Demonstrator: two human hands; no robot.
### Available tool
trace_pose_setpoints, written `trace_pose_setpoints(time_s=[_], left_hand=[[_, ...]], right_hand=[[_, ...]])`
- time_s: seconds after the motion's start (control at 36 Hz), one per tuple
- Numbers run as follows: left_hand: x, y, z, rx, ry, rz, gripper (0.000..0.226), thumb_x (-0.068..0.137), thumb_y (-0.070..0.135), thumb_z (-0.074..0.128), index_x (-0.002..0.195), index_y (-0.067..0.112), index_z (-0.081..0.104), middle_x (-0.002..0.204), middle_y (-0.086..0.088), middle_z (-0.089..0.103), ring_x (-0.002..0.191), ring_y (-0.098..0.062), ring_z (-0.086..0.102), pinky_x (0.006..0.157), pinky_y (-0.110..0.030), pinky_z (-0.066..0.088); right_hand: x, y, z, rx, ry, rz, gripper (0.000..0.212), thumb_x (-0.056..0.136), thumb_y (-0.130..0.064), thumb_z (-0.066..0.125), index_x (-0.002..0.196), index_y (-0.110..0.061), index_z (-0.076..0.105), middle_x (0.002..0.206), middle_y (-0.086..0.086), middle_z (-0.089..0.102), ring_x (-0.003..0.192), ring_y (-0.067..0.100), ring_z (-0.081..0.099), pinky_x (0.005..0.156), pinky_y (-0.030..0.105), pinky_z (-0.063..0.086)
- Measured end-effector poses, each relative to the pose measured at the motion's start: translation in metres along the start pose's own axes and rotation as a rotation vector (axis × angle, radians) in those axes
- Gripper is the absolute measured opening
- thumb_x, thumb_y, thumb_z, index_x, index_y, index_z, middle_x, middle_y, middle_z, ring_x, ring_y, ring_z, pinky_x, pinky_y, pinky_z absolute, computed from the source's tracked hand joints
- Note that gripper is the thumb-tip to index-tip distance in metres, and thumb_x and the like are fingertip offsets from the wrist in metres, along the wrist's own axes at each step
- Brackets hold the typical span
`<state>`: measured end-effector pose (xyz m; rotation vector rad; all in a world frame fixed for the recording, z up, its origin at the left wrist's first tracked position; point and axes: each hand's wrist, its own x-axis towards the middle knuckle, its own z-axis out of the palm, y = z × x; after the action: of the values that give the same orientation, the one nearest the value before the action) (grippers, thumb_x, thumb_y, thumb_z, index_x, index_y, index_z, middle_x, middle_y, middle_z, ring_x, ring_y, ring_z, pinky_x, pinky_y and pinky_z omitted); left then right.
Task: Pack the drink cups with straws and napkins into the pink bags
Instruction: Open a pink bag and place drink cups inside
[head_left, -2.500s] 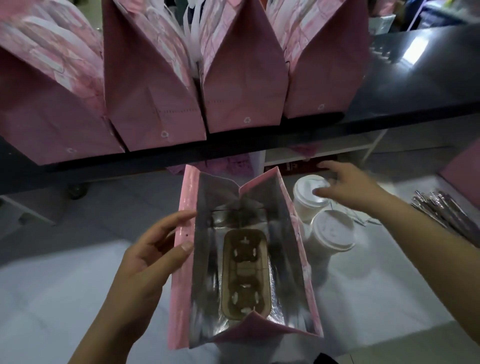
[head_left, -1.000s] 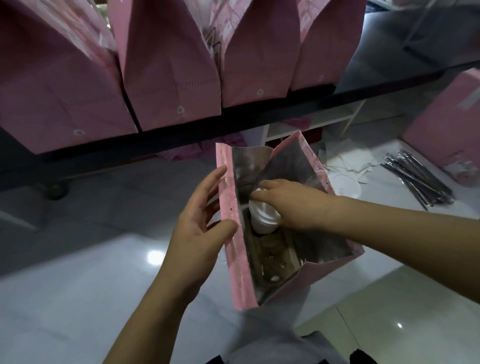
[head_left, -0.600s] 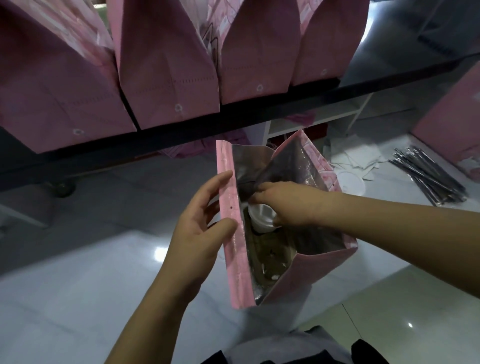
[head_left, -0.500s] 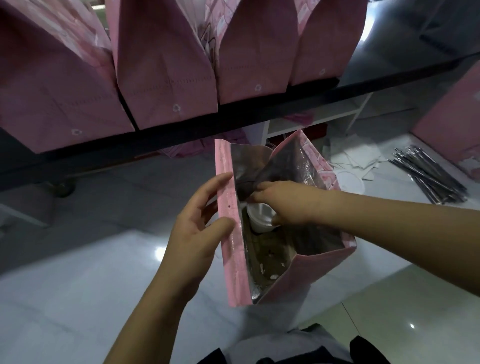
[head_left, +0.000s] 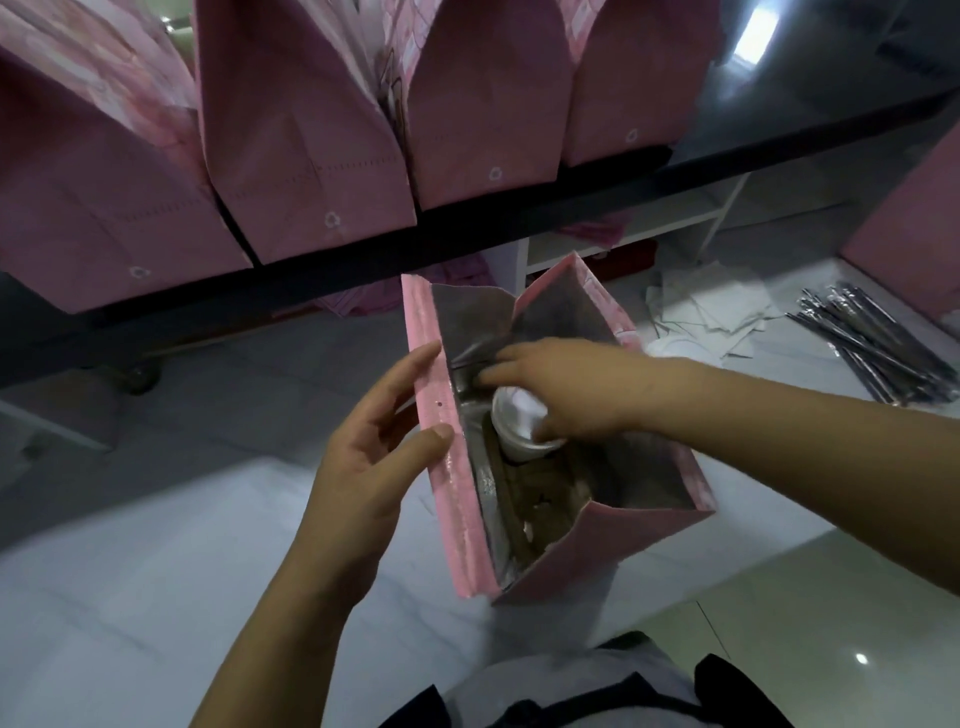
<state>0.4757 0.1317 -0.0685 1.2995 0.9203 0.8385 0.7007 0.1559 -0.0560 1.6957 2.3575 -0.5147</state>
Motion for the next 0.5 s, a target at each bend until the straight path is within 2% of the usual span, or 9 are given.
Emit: trace_pose_setpoints(time_s=[0.08, 0.14, 0.19, 0.22, 0.25, 0.31, 0.36, 0.39, 0.5], left_hand=[[0.0, 0.0, 0.002, -0.005, 0.013, 0.015, 0.047, 0.087, 0.018, 0.064, 0.123, 0.048, 0.068, 0.125, 0.012, 0.068, 0.11, -0.013, 0.067, 0.081, -0.021, 0.057], [-0.001, -0.001, 0.004, -0.005, 0.035, 0.025, 0.043, 0.093, 0.012, 0.064, 0.12, 0.044, 0.071, 0.123, 0.01, 0.07, 0.11, -0.013, 0.066, 0.081, -0.018, 0.055], [0.0, -0.001, 0.007, -0.018, 0.054, 0.015, 0.038, 0.091, 0.016, 0.064, 0.117, 0.043, 0.073, 0.123, 0.007, 0.071, 0.112, -0.015, 0.067, 0.083, -0.019, 0.055], [0.0, -0.001, 0.009, -0.025, 0.062, 0.009, 0.037, 0.088, 0.021, 0.063, 0.116, 0.043, 0.073, 0.122, 0.007, 0.071, 0.112, -0.015, 0.067, 0.083, -0.019, 0.055], [0.001, -0.001, 0.011, -0.029, 0.071, 0.003, 0.036, 0.087, 0.024, 0.062, 0.115, 0.044, 0.073, 0.122, 0.008, 0.071, 0.112, -0.015, 0.067, 0.083, -0.019, 0.055], [0.001, -0.001, 0.016, -0.032, 0.084, -0.007, 0.035, 0.087, 0.028, 0.061, 0.115, 0.045, 0.073, 0.122, 0.009, 0.071, 0.112, -0.014, 0.067, 0.083, -0.019, 0.055], [0.0, 0.0, 0.019, -0.022, 0.091, -0.015, 0.033, 0.087, 0.032, 0.06, 0.114, 0.046, 0.072, 0.122, 0.012, 0.071, 0.112, -0.013, 0.067, 0.084, -0.019, 0.055], [-0.001, 0.001, 0.02, -0.012, 0.095, -0.016, 0.032, 0.087, 0.034, 0.059, 0.113, 0.047, 0.072, 0.121, 0.014, 0.07, 0.112, -0.011, 0.067, 0.083, -0.018, 0.055], [-0.007, 0.009, 0.02, 0.035, 0.09, -0.039, 0.033, 0.082, 0.04, 0.063, 0.113, 0.048, 0.07, 0.117, 0.017, 0.07, 0.109, -0.008, 0.067, 0.076, -0.015, 0.056]], right_hand=[[-0.03, 0.005, -0.033, 0.252, 0.238, -0.025, 0.042, 0.088, -0.031, 0.067, 0.13, -0.035, 0.06, 0.127, -0.017, 0.062, 0.113, 0.002, 0.057, 0.098, 0.029, 0.049], [-0.053, 0.016, -0.044, 0.496, 0.528, -0.035, 0.026, 0.089, -0.034, 0.062, 0.113, -0.028, 0.07, 0.108, -0.019, 0.069, 0.099, -0.004, 0.063, 0.089, 0.015, 0.05], [-0.072, 0.036, -0.037, 0.647, 0.843, 0.049, 0.015, 0.092, -0.022, 0.062, 0.104, -0.024, 0.071, 0.1, -0.017, 0.07, 0.095, -0.001, 0.066, 0.085, 0.014, 0.051], [-0.078, 0.052, -0.028, 0.691, 0.914, 0.155, 0.017, 0.092, -0.017, 0.064, 0.106, -0.025, 0.07, 0.102, -0.018, 0.069, 0.096, 0.001, 0.066, 0.088, 0.019, 0.053], [-0.082, 0.068, -0.016, 0.714, 0.894, 0.286, 0.023, 0.091, -0.015, 0.066, 0.11, -0.028, 0.069, 0.106, -0.018, 0.067, 0.103, 0.005, 0.065, 0.092, 0.026, 0.052], [-0.084, 0.1, 0.012, 0.727, 0.602, 0.537, 0.047, 0.087, -0.019, 0.073, 0.131, -0.031, 0.061, 0.131, -0.008, 0.058, 0.125, 0.018, 0.054, 0.101, 0.035, 0.043], [-0.084, 0.119, 0.038, 0.684, 0.319, 0.62, 0.074, 0.082, -0.026, 0.08, 0.147, -0.033, 0.045, 0.151, 0.003, 0.042, 0.135, 0.024, 0.042, 0.104, 0.033, 0.033], [-0.082, 0.124, 0.049, 0.644, 0.253, 0.614, 0.082, 0.079, -0.03, 0.083, 0.149, -0.034, 0.042, 0.153, 0.005, 0.038, 0.136, 0.024, 0.041, 0.104, 0.032, 0.032], [-0.071, 0.132, 0.07, 0.597, 0.262, 0.629, 0.085, 0.071, -0.041, 0.085, 0.145, -0.041, 0.042, 0.151, 0.003, 0.04, 0.13, 0.027, 0.047, 0.102, 0.039, 0.041]])
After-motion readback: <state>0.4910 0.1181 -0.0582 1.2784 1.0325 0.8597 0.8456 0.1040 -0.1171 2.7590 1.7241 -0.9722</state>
